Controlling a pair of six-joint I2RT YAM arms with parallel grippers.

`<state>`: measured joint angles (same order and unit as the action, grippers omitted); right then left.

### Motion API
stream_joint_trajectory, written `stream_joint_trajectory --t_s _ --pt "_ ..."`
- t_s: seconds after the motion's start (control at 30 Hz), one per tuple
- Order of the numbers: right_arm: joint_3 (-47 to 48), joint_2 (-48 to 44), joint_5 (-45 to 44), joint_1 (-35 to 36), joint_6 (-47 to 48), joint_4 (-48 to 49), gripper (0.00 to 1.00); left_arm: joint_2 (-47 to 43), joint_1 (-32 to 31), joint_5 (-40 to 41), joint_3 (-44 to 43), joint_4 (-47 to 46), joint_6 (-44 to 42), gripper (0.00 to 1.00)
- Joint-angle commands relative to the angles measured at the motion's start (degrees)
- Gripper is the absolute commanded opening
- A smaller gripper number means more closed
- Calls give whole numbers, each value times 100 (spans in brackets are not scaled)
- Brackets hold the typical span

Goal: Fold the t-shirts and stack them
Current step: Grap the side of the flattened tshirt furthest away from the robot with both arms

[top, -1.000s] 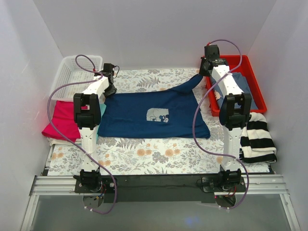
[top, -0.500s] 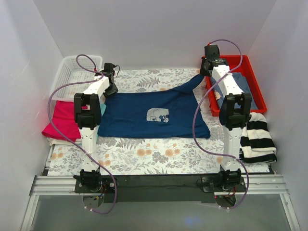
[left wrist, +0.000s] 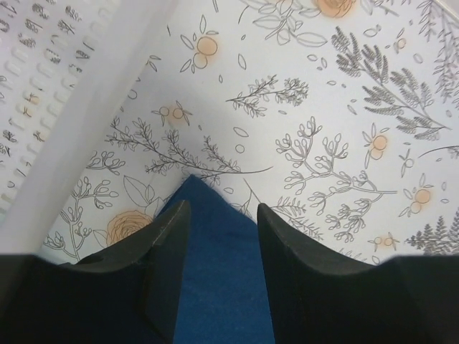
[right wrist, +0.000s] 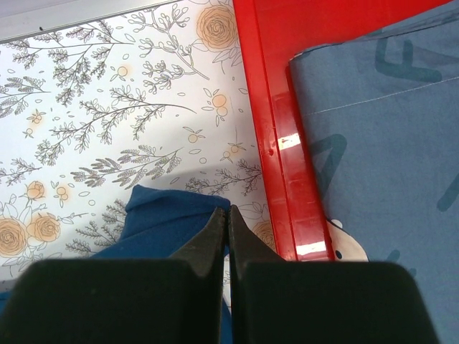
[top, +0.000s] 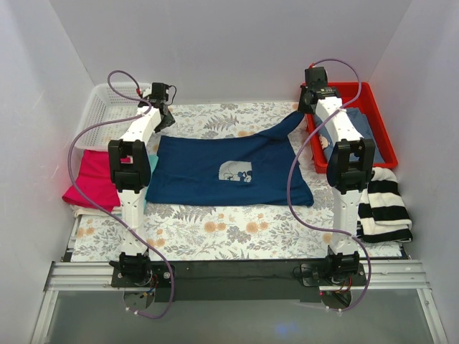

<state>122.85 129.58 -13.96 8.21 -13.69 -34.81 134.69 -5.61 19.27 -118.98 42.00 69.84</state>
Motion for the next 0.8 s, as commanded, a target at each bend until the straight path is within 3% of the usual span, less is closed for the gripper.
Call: stream_joint_trajectory --t_s 0.0,0.6,0.73,0.77 --pt "-41 -293 -55 -65 16 71 1 127 -19 147 -275 107 -15 41" --pt "-340 -381 -108 -82 -2 71 1 654 -55 121 -187 476 144 40" --pt "-367 -381 -116 -82 -11 71 1 812 -55 209 -459 573 117 34" --pt "-375 -381 -107 -82 7 71 1 830 -55 226 -529 573 108 27"
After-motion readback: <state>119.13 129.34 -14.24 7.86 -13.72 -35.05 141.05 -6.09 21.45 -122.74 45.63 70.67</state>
